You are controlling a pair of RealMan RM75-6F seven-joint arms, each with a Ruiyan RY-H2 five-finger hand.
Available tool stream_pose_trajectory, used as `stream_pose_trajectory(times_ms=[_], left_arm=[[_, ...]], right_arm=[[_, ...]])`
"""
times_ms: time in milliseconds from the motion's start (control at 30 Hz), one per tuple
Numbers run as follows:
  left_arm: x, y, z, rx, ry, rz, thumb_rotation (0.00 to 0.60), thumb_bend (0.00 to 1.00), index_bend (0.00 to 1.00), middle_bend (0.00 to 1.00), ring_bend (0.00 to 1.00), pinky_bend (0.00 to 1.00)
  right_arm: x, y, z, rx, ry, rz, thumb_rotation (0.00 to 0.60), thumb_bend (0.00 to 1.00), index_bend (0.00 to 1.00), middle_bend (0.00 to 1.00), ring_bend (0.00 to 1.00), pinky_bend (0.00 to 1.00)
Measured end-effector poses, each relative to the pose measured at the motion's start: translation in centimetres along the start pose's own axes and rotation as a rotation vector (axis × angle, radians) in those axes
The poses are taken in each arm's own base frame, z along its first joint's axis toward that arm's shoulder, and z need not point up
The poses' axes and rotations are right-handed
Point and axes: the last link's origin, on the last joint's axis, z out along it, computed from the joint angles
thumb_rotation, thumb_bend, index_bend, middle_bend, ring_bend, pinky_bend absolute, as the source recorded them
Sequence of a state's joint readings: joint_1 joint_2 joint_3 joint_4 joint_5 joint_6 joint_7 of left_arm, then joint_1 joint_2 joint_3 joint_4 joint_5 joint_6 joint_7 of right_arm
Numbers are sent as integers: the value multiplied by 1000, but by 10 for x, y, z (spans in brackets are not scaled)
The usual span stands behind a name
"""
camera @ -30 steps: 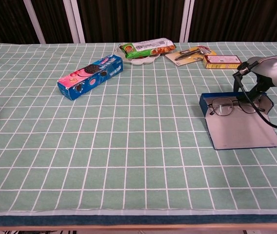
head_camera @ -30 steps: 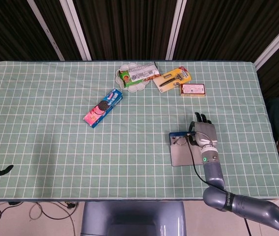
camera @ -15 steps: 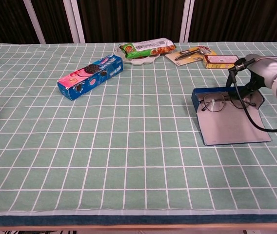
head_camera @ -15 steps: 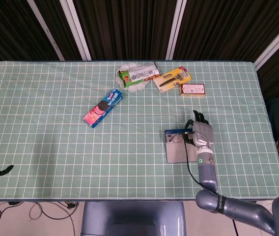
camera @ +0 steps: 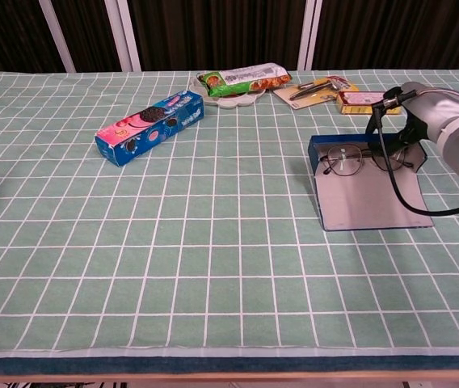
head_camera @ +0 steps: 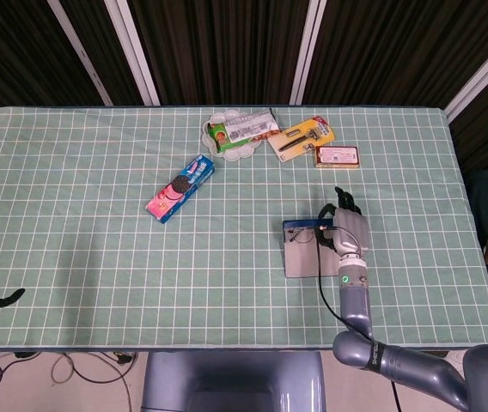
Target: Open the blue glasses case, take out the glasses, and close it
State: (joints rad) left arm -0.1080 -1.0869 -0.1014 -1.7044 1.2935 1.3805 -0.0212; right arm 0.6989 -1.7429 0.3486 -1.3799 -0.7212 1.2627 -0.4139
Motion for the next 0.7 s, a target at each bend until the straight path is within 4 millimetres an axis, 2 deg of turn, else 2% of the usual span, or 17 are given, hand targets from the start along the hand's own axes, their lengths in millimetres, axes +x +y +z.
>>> stream_pose_trajectory(times_ms=[700], left_arm=[[0,0,1,0,-2,-3,600,27,0,0,0,0]], right_arm=[[-1,-4,6,-51,96,102,600,497,517,83,0,194]])
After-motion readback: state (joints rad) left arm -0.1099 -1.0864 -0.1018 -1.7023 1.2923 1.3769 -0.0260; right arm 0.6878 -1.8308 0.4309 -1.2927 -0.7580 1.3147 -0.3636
